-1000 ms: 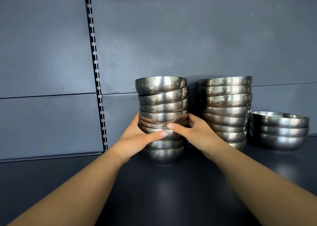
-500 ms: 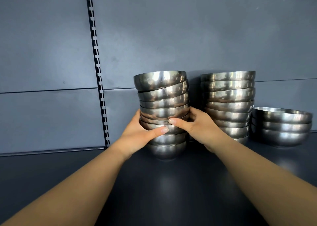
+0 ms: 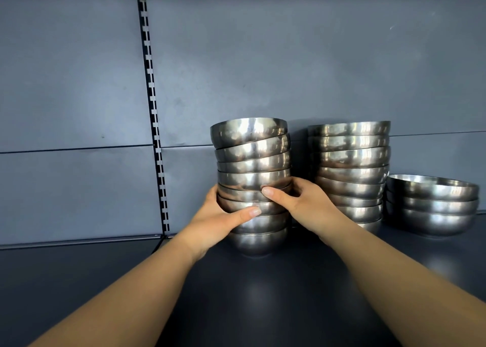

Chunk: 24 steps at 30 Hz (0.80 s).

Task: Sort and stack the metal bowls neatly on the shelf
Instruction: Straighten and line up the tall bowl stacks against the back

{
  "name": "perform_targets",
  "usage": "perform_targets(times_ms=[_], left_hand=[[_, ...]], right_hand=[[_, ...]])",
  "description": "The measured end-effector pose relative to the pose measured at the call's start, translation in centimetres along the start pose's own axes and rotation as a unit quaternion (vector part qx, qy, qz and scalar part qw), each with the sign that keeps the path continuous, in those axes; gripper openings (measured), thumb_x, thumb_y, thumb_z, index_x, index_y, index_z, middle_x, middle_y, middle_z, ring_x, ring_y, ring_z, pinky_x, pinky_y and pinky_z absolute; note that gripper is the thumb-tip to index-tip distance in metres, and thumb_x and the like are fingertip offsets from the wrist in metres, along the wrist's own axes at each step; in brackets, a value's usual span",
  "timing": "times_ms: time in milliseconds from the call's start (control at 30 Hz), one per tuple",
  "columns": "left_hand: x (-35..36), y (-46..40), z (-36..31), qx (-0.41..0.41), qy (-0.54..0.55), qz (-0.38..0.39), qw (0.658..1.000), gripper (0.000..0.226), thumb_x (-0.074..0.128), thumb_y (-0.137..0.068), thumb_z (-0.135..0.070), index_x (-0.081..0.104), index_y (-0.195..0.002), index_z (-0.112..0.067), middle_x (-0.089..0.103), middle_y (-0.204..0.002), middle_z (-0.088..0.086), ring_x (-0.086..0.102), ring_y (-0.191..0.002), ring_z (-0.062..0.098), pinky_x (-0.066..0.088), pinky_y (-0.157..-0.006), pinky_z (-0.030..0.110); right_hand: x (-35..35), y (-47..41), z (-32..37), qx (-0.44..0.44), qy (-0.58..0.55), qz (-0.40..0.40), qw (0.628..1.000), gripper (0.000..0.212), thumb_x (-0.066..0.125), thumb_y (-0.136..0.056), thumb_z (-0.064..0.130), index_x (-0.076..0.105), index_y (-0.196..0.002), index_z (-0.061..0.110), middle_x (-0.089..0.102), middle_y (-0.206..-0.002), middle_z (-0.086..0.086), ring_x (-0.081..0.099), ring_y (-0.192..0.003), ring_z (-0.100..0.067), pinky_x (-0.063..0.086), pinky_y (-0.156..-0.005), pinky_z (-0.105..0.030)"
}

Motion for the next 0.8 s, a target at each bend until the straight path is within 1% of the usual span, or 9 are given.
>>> perform_targets(times_ms=[100,233,367,467,533,567,667,733,800], left_hand=[[0.1,0.2,0.3,0.000,0.000,-0.008,1.000,0.099,0.080,-0.038,-0.053,0.037,-0.126,-0.033,0.057,-0.113,-0.021,0.055,-0.105,-0.003,0.044,-0.084,0.017],[0.2,0.3,0.7,0.023,-0.003,0.000,1.000,0.079,0.081,-0.062,-0.041,0.031,-0.122,-0.042,0.051,-0.110,-0.030,0.052,-0.088,-0.025,0.043,-0.064,0.000],[0.7,0.5,0.4,0.021,0.022,0.003,1.000,0.100,0.078,-0.052,-0.048,0.023,-0.136,-0.042,0.049,-0.120,-0.028,0.051,-0.110,-0.008,0.043,-0.091,0.018],[0.5,0.5,-0.8,0.012,0.075,-0.013,0.997,0.121,0.080,-0.042,-0.057,0.015,-0.143,-0.039,0.048,-0.130,-0.021,0.052,-0.115,0.003,0.039,-0.104,0.032],[0.0,0.2,-2.4,0.017,0.133,-0.027,0.991,0.129,0.078,-0.045,-0.063,0.006,-0.147,-0.034,0.040,-0.133,-0.020,0.050,-0.107,-0.006,0.034,-0.098,0.025],[-0.3,-0.1,-3.3,0.025,0.154,-0.034,0.987,0.124,0.073,-0.050,-0.068,0.006,-0.148,-0.032,0.038,-0.136,-0.019,0.048,-0.108,-0.008,0.032,-0.094,0.023],[-0.5,-1.0,-5.7,0.056,0.152,-0.052,0.985,0.101,0.056,-0.060,-0.072,0.021,-0.146,-0.030,0.041,-0.144,-0.013,0.044,-0.124,0.000,0.033,-0.101,0.025],[-0.4,-1.7,-7.1,0.079,0.138,-0.070,0.985,0.077,0.055,-0.067,-0.069,0.040,-0.133,-0.031,0.056,-0.129,-0.012,0.055,-0.112,-0.001,0.041,-0.099,0.029],[-0.5,-2.4,-7.9,0.078,0.130,-0.089,0.984,0.050,0.057,-0.074,-0.063,0.048,-0.116,-0.036,0.062,-0.115,-0.012,0.061,-0.102,0.004,0.046,-0.094,0.032]], right_hand=[[0.0,0.0,-0.1,0.005,-0.002,-0.001,1.000,0.047,0.073,-0.060,0.052,0.066,-0.098,0.023,0.068,-0.091,0.014,0.062,-0.090,-0.002,0.045,-0.076,-0.018],[0.0,0.0,-0.1,-0.004,0.000,0.002,1.000,0.040,0.074,-0.061,0.049,0.066,-0.093,0.026,0.069,-0.088,0.015,0.062,-0.088,0.000,0.045,-0.073,-0.017],[0.3,0.3,-0.2,0.002,-0.025,0.012,1.000,0.057,0.072,-0.054,0.059,0.061,-0.102,0.030,0.068,-0.100,0.015,0.062,-0.095,0.000,0.047,-0.075,-0.016],[0.8,0.5,0.0,0.001,-0.050,0.020,0.999,0.079,0.069,-0.055,0.064,0.040,-0.124,0.038,0.054,-0.110,0.029,0.053,-0.091,0.016,0.044,-0.071,-0.007],[0.7,0.2,0.1,0.011,-0.070,0.010,0.997,0.107,0.067,-0.052,0.069,0.018,-0.142,0.039,0.047,-0.128,0.025,0.049,-0.109,0.007,0.043,-0.093,-0.021],[0.7,0.1,0.3,0.015,-0.077,0.008,0.997,0.110,0.065,-0.049,0.072,0.019,-0.143,0.038,0.045,-0.135,0.019,0.048,-0.117,-0.001,0.040,-0.102,-0.031],[0.8,0.1,0.5,-0.015,-0.083,0.018,0.996,0.071,0.062,-0.060,0.066,0.049,-0.124,0.040,0.061,-0.121,0.016,0.057,-0.110,-0.003,0.044,-0.100,-0.037],[0.9,0.2,0.5,-0.028,-0.093,0.012,0.995,0.045,0.062,-0.072,0.055,0.056,-0.113,0.039,0.066,-0.111,0.015,0.060,-0.103,-0.002,0.047,-0.096,-0.034],[0.9,0.1,0.4,-0.029,-0.102,0.005,0.994,0.038,0.063,-0.075,0.049,0.057,-0.110,0.036,0.067,-0.108,0.014,0.062,-0.101,-0.003,0.049,-0.093,-0.033]])
Point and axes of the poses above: each hand's wrist, its own y-axis away from the middle knuckle, its own x-axis out of the palm, z = x × y, the point moved 3 cm from there along -y, towards the middle knuckle
